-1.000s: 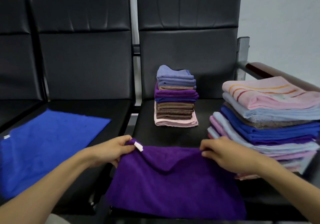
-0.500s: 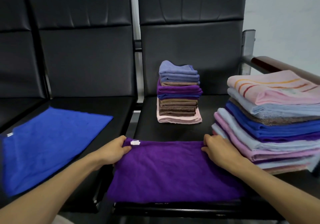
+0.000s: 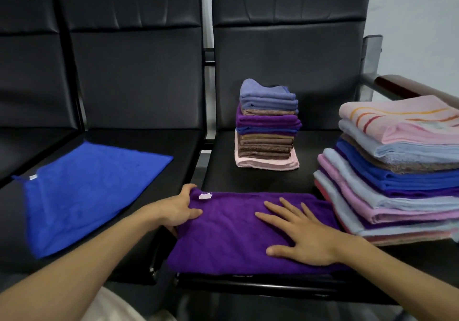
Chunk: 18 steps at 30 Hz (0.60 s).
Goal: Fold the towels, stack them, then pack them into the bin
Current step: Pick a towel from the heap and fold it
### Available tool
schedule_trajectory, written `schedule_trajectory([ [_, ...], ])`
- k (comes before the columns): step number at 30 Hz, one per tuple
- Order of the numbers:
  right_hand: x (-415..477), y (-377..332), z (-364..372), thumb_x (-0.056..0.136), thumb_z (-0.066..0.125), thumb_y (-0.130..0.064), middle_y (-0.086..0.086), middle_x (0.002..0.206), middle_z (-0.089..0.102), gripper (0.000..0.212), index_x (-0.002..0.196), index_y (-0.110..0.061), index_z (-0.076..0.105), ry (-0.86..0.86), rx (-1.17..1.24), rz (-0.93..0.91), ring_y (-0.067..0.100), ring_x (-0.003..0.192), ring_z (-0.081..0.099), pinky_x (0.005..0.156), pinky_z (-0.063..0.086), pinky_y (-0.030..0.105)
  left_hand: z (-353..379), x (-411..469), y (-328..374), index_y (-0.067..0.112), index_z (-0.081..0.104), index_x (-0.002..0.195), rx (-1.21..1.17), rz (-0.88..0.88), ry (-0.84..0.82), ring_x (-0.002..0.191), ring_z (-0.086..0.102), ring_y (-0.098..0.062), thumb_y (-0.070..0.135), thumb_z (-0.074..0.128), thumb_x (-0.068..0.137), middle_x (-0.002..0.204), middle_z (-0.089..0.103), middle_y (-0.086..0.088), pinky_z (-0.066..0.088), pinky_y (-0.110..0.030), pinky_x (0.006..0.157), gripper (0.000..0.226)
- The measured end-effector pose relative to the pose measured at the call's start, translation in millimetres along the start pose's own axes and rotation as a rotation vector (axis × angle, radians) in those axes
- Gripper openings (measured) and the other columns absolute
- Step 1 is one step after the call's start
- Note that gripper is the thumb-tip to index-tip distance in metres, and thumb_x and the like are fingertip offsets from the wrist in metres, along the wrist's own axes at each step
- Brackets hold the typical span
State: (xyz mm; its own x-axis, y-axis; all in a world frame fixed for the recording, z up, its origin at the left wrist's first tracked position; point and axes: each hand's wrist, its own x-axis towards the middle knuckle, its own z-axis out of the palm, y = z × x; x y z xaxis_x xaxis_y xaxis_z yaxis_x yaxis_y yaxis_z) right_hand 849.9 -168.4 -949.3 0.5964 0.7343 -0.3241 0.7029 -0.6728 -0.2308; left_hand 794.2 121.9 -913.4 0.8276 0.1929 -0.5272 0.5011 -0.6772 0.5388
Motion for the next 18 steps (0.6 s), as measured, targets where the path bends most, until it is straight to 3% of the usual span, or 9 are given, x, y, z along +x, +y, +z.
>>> schedule_trajectory([
  [5, 6, 3, -4, 0.064, 0.033, -0.088, -0.023, 0.154, -0.022, 0.087, 0.137, -0.064, -0.008, -0.042, -0.004, 0.035, 0.014, 0.141, -0.028, 0.116, -0.012, 0.052, 0, 0, -8, 0.042, 0.011, 0.144, -0.160, 0.123, 0.108, 0.096, 0.065, -0.024, 0.016, 0.064, 0.090, 0.124, 0.050, -0.006, 0.060, -0.039, 0.076, 0.080],
  [8, 8, 3, -5, 0.060, 0.035, -0.089, -0.023, 0.154, -0.021, 0.089, 0.136, -0.066, -0.007, -0.065, 0.009, 0.037, 0.015, 0.142, -0.027, 0.116, -0.012, 0.052, 1, -5, -11, 0.048, 0.015, 0.142, -0.254, 0.134, 0.068, 0.094, 0.066, -0.023, 0.012, 0.062, 0.091, 0.121, 0.051, -0.006, 0.060, -0.036, 0.070, 0.078],
  [11, 9, 4, -10, 0.061, 0.039, -0.088, -0.023, 0.154, -0.021, 0.088, 0.133, -0.068, -0.007, -0.104, 0.025, 0.040, 0.015, 0.143, -0.026, 0.116, -0.012, 0.052, 3, -12, -13, 0.052, 0.012, 0.143, -0.277, 0.115, -0.042, 0.098, 0.066, -0.023, 0.014, 0.058, 0.094, 0.130, 0.048, -0.003, 0.060, -0.036, 0.068, 0.077],
  [15, 9, 5, -18, 0.071, 0.050, -0.079, -0.021, 0.155, -0.021, 0.087, 0.139, -0.063, -0.003, -0.154, 0.038, 0.043, 0.015, 0.143, -0.024, 0.116, -0.010, 0.053, 5, -15, -15, 0.053, 0.020, 0.140, -0.282, 0.161, 0.005, 0.101, 0.065, -0.024, 0.011, 0.062, 0.091, 0.129, 0.051, -0.003, 0.060, -0.043, 0.074, 0.077],
  [18, 10, 5, -18, 0.066, 0.045, -0.084, -0.021, 0.155, -0.020, 0.088, 0.136, -0.066, -0.005, -0.162, 0.022, 0.040, 0.015, 0.143, -0.023, 0.116, -0.010, 0.052, 9, -16, -11, 0.053, 0.028, 0.134, -0.260, 0.239, 0.059, 0.095, 0.067, -0.023, 0.007, 0.062, 0.089, 0.119, 0.056, -0.002, 0.060, -0.043, 0.075, 0.072],
])
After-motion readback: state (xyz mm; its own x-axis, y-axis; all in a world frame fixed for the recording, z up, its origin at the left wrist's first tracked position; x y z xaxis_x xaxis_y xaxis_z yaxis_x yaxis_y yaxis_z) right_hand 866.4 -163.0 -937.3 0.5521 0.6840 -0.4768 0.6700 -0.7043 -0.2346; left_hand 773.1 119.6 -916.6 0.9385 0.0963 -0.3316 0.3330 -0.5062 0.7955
